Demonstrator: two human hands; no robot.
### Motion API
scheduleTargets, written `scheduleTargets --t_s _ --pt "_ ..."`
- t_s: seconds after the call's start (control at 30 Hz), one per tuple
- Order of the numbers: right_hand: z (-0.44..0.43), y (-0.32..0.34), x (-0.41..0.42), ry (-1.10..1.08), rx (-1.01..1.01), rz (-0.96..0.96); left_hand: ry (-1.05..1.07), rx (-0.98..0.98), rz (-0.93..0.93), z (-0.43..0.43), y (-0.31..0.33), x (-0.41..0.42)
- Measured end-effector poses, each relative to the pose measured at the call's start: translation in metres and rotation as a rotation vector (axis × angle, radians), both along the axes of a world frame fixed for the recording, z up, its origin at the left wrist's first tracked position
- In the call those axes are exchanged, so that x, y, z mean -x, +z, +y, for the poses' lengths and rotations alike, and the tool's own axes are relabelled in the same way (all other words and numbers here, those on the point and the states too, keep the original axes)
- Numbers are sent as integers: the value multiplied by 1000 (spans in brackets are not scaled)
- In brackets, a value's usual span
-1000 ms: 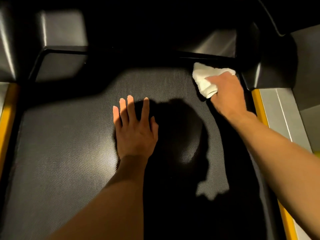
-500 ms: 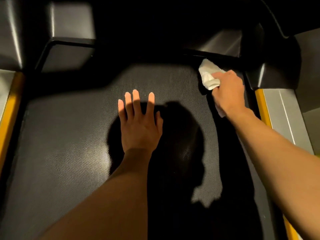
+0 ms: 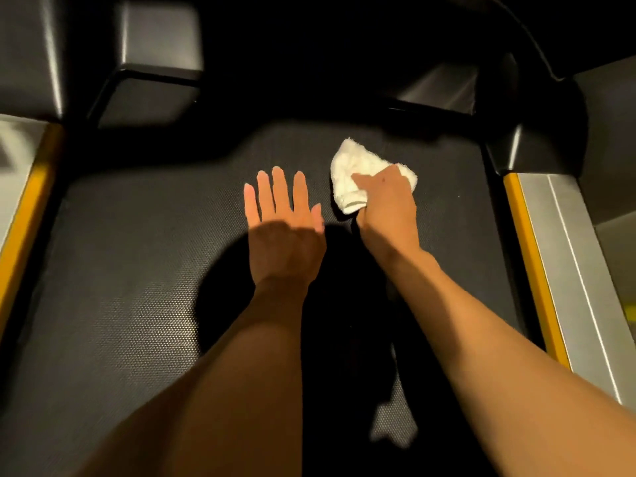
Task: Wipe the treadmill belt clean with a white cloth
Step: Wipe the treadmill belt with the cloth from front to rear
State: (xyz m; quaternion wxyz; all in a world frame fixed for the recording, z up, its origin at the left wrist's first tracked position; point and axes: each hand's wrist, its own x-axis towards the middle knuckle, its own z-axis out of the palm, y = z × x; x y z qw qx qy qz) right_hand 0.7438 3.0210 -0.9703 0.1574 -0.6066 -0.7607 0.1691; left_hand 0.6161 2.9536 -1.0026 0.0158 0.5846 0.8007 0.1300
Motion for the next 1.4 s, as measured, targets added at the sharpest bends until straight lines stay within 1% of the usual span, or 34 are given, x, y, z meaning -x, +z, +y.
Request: scheduleTargets --t_s 0.03,0.07,0.1,0.13,0.17,0.2,0.23,0.27,0.3,0.37,0.43,0.47,0.53,0.6,0.63,0.7,0.77,0.8,0.87,0.9,0.93,0.97,1.03,1.1,1.17,1.2,1.23,1.3,1.33,1.4 --pt "-13 1 3 50 -8 -8 3 -5 -3 1 1 1" --pt "-18 -1 2 76 -75 -66 4 -2 -13 0 4 1" --pt "-20 1 2 96 -125 -109 3 0 -52 0 8 2" --pt "-15 0 3 70 -153 -76 -5 0 -130 0 12 3" --pt "-7 2 6 52 -126 -32 -6 -1 -239 -1 17 7" --pt "3 3 12 3 -77 63 -3 -20 -349 -4 23 14" --pt "10 3 19 -58 -50 112 2 -55 -432 -8 26 24" --pt "11 1 26 -86 -31 107 14 -85 -477 -14 27 37" --pt "4 -2 34 -85 -8 97 25 -90 -482 -23 27 52" --pt "-24 -9 48 57 -61 59 30 -93 -443 -41 21 81" --pt "-47 -23 55 254 -141 -48 32 -100 -435 -58 19 101" --pt "-47 -27 59 281 -158 -35 29 -114 -438 -63 18 106" --pt "-30 -18 74 154 -153 -47 3 -153 -453 -67 16 109" --pt "-15 -9 90 -34 -14 105 23 -192 -518 -66 17 106" --pt "-18 -6 98 -70 51 136 71 -195 -562 -65 19 105" --pt "-36 -3 112 11 107 131 156 -159 -641 -63 20 102" --pt "-58 -9 123 224 119 86 135 -165 -623 -64 19 101" --pt "-56 -8 128 275 99 39 107 -197 -545 -66 21 101" --pt "-35 -2 142 147 158 19 67 -272 -480 -69 17 99" --pt "-27 5 146 86 203 53 40 -279 -474 -68 11 100" --pt "-19 7 154 50 200 122 26 -268 -499 -68 9 100" --pt "-22 11 159 66 194 175 24 -255 -517 -68 9 100" --pt "-38 11 168 175 191 159 15 -277 -477 -69 9 104" --pt "-56 7 167 289 182 140 -33 -269 -520 -72 6 107" --pt "-53 4 164 363 106 16 -4 -293 -552 -72 6 108" --pt "-46 1 165 377 79 -16 29 -297 -588 -71 7 107" --pt "-41 2 168 403 58 -34 57 -301 -631 -68 9 106" --pt "-33 1 178 394 107 10 74 -281 -676 -63 11 110" --pt "-33 1 183 417 34 -12 80 -258 -641 -60 15 118" --pt "-43 -3 186 453 -66 -48 86 -207 -481 -58 21 142"
